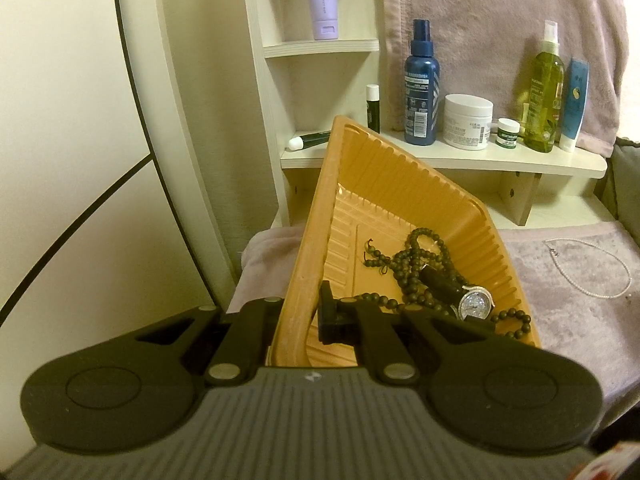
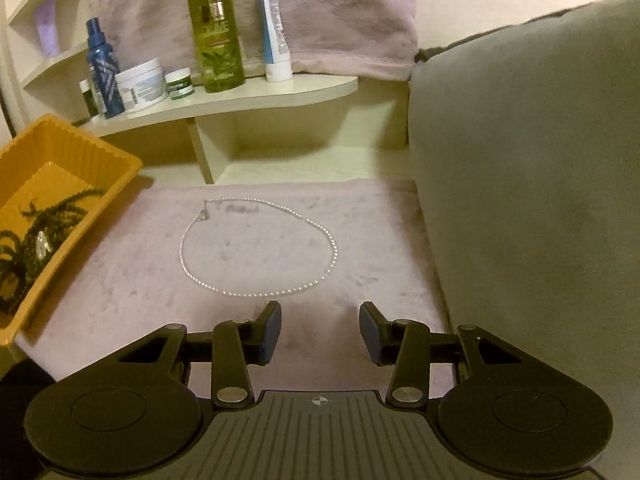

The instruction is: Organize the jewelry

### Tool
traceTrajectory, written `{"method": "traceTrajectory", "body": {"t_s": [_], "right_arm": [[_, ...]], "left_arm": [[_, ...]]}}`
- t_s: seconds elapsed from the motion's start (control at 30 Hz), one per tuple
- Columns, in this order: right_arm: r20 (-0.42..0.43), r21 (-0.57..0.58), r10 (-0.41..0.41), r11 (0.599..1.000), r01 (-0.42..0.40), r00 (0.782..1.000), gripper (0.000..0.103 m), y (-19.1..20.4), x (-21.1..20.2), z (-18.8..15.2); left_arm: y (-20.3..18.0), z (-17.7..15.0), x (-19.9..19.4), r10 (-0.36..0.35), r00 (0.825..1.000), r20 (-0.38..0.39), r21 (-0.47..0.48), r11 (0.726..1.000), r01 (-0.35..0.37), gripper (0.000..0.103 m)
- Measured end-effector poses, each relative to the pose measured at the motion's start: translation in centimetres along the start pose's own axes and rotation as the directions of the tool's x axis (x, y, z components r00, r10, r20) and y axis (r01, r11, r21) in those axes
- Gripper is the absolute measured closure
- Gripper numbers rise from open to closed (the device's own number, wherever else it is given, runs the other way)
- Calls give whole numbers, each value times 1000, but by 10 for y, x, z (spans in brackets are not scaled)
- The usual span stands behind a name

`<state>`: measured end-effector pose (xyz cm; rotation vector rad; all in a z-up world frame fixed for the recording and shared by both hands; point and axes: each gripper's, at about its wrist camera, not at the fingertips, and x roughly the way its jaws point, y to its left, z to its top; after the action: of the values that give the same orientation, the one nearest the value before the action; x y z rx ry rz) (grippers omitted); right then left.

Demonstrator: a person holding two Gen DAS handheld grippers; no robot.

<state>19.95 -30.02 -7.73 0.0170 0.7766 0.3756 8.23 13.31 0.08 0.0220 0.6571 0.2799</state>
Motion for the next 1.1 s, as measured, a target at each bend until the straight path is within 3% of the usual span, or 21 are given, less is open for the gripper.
{"method": "traceTrajectory", "body": {"t_s": [0.2, 0.3, 0.67, 0.77, 0.93, 1.1], "right_arm": [[17, 25, 20, 999, -21, 1000, 61, 4, 12, 6], [18, 11, 41, 999, -41, 999, 72, 10, 13, 7], [16, -65, 19, 998, -18, 1000, 85, 29, 28, -7], [20, -104, 9, 995, -7, 1000, 94, 33, 28, -9], [37, -189, 0, 982, 7, 999, 94, 47, 22, -11], [74, -209, 40, 978, -24, 996, 94, 63, 10, -1]], "left_arm": [[0, 0, 1, 1, 1000, -2, 1, 1000, -1, 98], [0, 0, 1, 1, 1000, -2, 1, 1000, -1, 98], [1, 0, 1, 1, 1000, -2, 3, 1000, -1, 98], [1, 0, 1, 1, 1000, -2, 3, 1000, -1, 98], [0, 1, 1, 1, 1000, -2, 2, 1000, -1, 98], [0, 0, 1, 1, 1000, -1, 2, 1000, -1, 98]]}}
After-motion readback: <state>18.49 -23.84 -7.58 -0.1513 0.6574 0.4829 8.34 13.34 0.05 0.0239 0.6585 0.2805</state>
